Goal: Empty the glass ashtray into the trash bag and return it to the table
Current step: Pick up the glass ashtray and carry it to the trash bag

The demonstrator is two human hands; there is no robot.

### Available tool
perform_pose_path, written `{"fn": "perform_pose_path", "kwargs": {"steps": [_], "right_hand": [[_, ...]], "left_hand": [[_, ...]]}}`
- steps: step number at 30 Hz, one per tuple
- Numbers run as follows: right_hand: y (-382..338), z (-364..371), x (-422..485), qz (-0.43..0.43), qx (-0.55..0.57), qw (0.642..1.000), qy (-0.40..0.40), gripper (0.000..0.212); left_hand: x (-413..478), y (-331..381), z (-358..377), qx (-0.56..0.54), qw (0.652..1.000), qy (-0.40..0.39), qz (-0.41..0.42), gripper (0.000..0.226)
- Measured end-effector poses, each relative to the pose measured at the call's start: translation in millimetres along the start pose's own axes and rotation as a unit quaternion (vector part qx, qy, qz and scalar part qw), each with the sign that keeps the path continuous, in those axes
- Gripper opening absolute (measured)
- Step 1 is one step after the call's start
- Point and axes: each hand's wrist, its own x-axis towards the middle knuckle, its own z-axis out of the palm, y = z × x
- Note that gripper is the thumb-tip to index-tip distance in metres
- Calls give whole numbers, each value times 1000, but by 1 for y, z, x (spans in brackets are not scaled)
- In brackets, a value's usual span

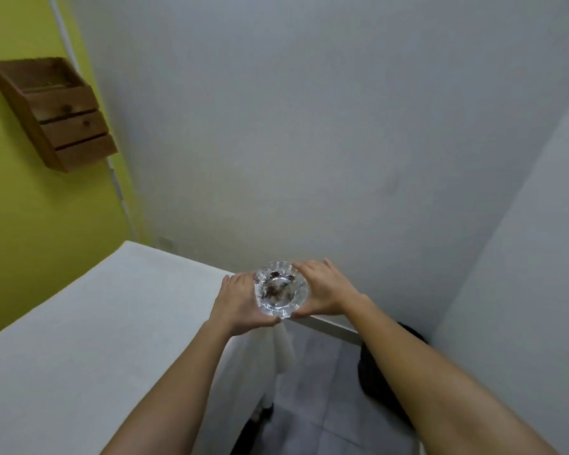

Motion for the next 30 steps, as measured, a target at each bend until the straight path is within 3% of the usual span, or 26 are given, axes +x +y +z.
{"fn": "perform_pose_path", "kwargs": {"steps": [12, 17, 30], "right_hand": [[139, 11, -46, 165, 35, 986, -2, 110], [182, 8, -46, 232, 86, 969, 19, 99], [249, 35, -59, 390, 239, 888, 42, 105]], "left_hand": [[105, 97, 96, -14, 988, -110, 105, 113], [164, 123, 133, -47, 975, -152, 155, 116], [238, 165, 219, -72, 938, -237, 243, 114]]}}
